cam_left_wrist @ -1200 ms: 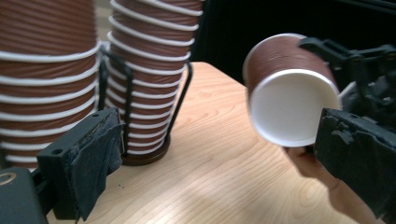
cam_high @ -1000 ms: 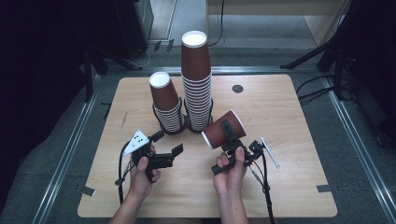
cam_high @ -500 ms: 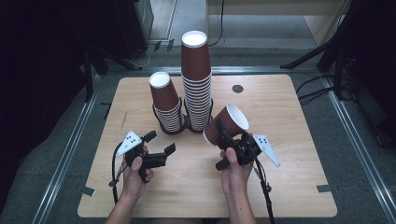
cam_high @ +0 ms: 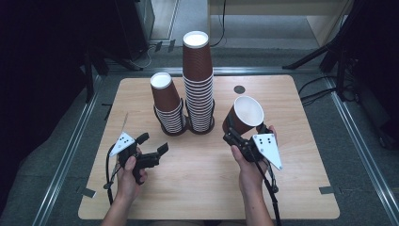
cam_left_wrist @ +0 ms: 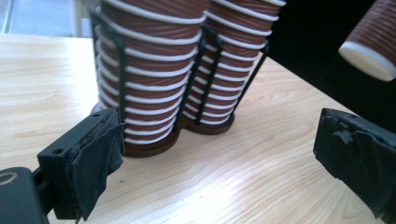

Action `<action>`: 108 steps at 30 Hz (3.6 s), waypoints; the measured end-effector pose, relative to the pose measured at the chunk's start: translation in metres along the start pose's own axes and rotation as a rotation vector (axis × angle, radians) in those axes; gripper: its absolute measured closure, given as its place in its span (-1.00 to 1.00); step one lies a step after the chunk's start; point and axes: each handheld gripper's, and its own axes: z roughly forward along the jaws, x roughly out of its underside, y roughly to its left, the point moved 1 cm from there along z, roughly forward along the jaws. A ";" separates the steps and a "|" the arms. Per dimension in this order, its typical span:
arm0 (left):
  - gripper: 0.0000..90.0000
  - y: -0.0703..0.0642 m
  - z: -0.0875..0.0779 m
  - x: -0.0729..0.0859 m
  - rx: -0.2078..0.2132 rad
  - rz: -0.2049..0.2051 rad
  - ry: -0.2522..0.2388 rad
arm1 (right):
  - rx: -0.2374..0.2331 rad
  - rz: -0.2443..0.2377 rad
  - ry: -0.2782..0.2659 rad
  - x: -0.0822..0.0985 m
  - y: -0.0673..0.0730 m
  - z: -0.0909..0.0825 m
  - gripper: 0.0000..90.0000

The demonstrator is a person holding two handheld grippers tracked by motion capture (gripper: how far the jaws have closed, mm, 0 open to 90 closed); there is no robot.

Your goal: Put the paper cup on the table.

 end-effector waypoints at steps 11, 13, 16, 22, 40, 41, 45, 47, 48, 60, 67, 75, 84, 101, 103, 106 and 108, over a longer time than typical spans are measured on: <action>-0.96 0.021 -0.012 0.007 -0.063 -0.022 0.010 | 0.027 -0.138 0.023 -0.002 -0.012 0.007 -0.71; -0.96 0.025 -0.015 0.009 -0.082 -0.028 0.008 | 0.026 -0.152 0.025 -0.002 -0.013 0.009 -0.71; -0.96 0.034 -0.020 0.013 -0.123 -0.029 0.002 | 0.030 -0.178 0.033 -0.003 -0.016 0.014 -0.72; -0.96 0.047 -0.030 0.023 -0.210 -0.019 -0.028 | 0.041 -0.174 0.053 -0.003 -0.022 0.023 -0.74; -0.96 0.077 -0.063 0.044 -0.349 -0.001 0.030 | 0.090 -0.207 0.139 0.023 -0.062 0.058 -0.74; -0.96 0.078 -0.064 0.045 -0.354 -0.001 0.032 | 0.098 -0.204 0.143 0.025 -0.066 0.060 -0.74; -0.96 0.082 -0.064 0.047 -0.365 -0.016 0.031 | 0.112 -0.207 0.155 0.032 -0.079 0.069 -0.73; -0.96 0.082 -0.062 0.049 -0.363 -0.012 0.038 | 0.102 -0.222 0.162 0.035 -0.085 0.073 -0.72; -0.96 0.082 -0.061 0.049 -0.359 -0.011 0.033 | 0.103 -0.230 0.172 0.036 -0.087 0.074 -0.72; -0.96 0.082 -0.061 0.051 -0.341 -0.014 0.026 | 0.174 -0.254 0.301 0.062 -0.115 0.094 -0.72; -0.96 0.084 -0.061 0.051 -0.328 -0.030 0.023 | 0.174 -0.239 0.316 0.066 -0.119 0.105 -0.73; -0.96 0.084 -0.061 0.051 -0.320 -0.033 0.027 | 0.169 -0.253 0.351 0.074 -0.117 0.115 -0.73; -0.96 0.084 -0.060 0.051 -0.321 -0.033 0.034 | 0.169 -0.252 0.390 0.079 -0.118 0.117 -0.74; -0.96 0.085 -0.060 0.051 -0.318 -0.036 0.036 | 0.186 -0.246 0.425 0.087 -0.126 0.111 -0.76; -0.96 0.085 -0.060 0.051 -0.318 -0.038 0.035 | 0.185 -0.250 0.426 0.087 -0.126 0.109 -0.76; -0.96 0.085 -0.060 0.051 -0.316 -0.040 0.035 | 0.180 -0.261 0.424 0.087 -0.126 0.107 -0.77; -0.96 0.085 -0.060 0.051 -0.316 -0.040 0.035 | 0.179 -0.260 0.427 0.087 -0.127 0.106 -0.77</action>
